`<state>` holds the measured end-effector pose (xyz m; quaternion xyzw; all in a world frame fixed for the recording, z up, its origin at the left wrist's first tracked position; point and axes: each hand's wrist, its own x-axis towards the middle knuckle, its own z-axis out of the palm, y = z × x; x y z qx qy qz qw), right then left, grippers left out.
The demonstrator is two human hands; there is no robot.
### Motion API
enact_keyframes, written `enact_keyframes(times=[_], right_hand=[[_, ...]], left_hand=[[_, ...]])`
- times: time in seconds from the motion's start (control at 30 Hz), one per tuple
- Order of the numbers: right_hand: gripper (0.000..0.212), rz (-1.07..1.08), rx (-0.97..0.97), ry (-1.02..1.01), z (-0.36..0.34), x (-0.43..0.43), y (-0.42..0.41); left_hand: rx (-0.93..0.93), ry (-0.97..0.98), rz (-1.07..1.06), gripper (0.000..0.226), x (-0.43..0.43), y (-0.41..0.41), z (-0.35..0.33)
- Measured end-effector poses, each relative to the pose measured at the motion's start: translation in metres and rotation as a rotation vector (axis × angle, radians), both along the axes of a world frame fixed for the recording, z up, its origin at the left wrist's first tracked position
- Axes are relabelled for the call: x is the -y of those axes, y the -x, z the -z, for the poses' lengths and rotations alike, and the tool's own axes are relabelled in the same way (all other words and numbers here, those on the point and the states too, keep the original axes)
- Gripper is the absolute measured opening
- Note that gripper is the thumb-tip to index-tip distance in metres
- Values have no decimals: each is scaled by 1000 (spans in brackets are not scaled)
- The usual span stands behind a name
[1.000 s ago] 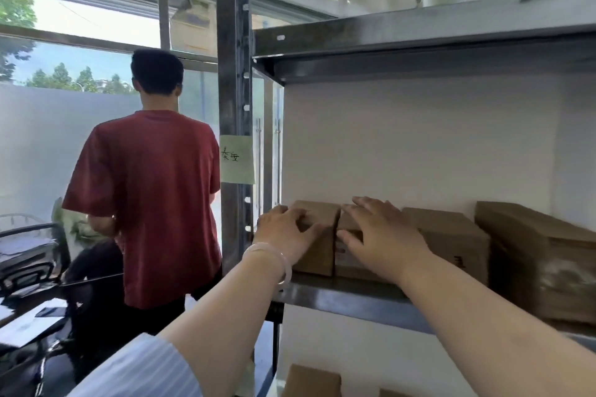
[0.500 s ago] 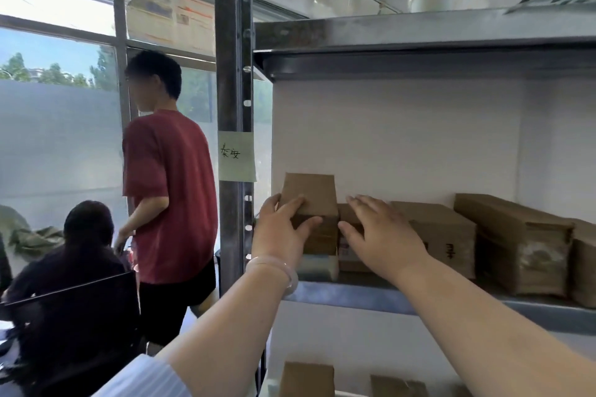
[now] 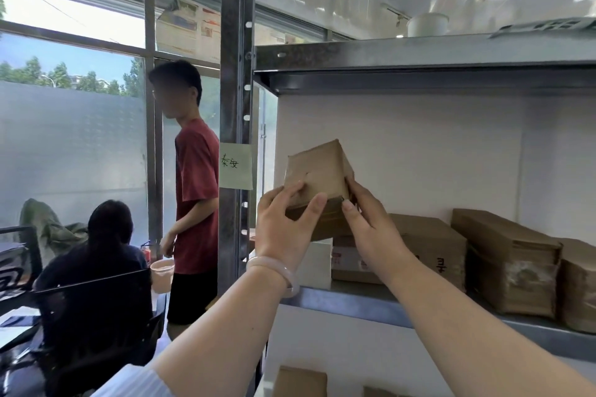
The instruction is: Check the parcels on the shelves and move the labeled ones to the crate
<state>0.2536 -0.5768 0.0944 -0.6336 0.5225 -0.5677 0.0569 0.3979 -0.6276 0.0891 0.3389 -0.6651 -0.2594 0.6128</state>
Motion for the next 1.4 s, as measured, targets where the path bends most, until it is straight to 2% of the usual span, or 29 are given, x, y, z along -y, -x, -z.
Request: enact_keyframes(times=[0.07, 0.13, 0.23, 0.3, 0.43, 0.53, 0.67, 0.77, 0.87, 1.03, 1.13, 1.2, 1.3, 1.4], right_hand=[[46, 15, -23, 42, -3, -6, 4], [46, 31, -98, 66, -6, -13, 7], [45, 63, -219, 81, -9, -20, 8], [44, 80, -227, 92, -11, -23, 9], [55, 138, -42, 113, -18, -26, 19], [57, 22, 134, 16, -23, -29, 20], [41, -22, 84, 70, -22, -35, 17], [44, -20, 23, 89, -20, -38, 15], [48, 50, -55, 94, -15, -42, 14], [44, 85, -174, 83, -6, -54, 8], [45, 161, -207, 93, -7, -58, 11], [46, 217, -165, 114, -10, -61, 16], [48, 131, 38, 94, -12, -70, 21], [51, 113, 164, 132, -7, -86, 28]], left_hand=[[23, -46, -48, 69, -3, 3, -5], [14, -128, 0, 80, -7, 6, -14], [-57, -219, 136, 69, -14, 12, -23], [-100, -229, 168, 61, -17, 13, -24], [-234, -271, 264, 44, -23, 13, -20], [-268, -306, 354, 39, -30, 16, -18], [-209, -233, 305, 27, -35, 21, -17], [-126, -121, 172, 39, -39, 19, -20], [-56, -74, 174, 57, -40, 20, -21], [-31, -54, 152, 106, -32, 24, -16], [-100, -106, 251, 105, -33, 21, -14], [-191, -167, 428, 98, -36, 19, -12], [-219, -212, 593, 80, -39, 25, -10], [-179, -153, 629, 87, -43, 41, -8]])
